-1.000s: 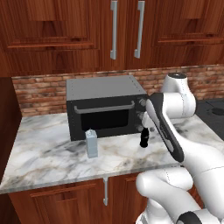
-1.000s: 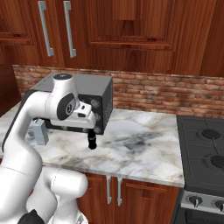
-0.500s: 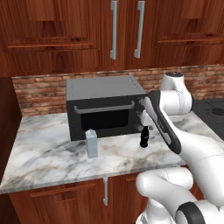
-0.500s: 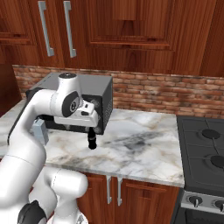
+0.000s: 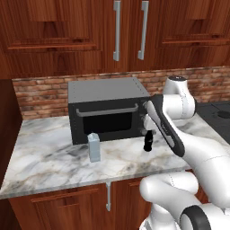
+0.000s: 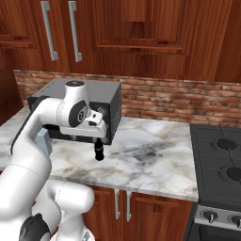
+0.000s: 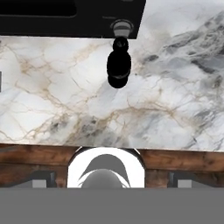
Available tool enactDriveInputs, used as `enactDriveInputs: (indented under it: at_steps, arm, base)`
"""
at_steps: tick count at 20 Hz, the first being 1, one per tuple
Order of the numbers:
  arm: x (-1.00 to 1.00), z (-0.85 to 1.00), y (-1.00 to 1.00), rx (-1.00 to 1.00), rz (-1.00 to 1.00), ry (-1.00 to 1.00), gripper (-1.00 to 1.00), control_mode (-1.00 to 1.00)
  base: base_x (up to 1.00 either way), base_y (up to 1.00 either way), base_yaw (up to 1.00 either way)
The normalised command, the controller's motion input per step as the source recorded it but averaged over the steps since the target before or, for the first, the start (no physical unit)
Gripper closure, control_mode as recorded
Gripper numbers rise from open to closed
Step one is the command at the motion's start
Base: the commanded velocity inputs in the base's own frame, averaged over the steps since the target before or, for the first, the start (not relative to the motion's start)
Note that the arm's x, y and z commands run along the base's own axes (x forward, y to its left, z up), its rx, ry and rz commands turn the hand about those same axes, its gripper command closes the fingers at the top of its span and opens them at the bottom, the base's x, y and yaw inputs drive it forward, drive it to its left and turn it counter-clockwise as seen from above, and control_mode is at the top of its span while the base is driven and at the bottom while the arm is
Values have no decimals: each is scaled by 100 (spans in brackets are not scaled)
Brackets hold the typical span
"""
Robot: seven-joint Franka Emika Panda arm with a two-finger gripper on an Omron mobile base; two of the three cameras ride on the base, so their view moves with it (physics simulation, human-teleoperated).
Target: Move the drinks to the dining counter.
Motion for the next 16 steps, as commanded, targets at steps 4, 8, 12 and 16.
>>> enactDriveInputs:
  at_steps: [4, 8, 12, 16]
  arm:
    - [10, 0, 0, 0, 0, 0, -100, -100]
    - [14, 0, 0, 0, 0, 0, -100, -100]
    - [21, 0, 0, 0, 0, 0, -100, -100]
    - [26, 0, 0, 0, 0, 0, -100, -100]
  base:
    - [0, 0, 0]
    - [0, 0, 0]
    - [0, 0, 0]
    - [0, 0, 0]
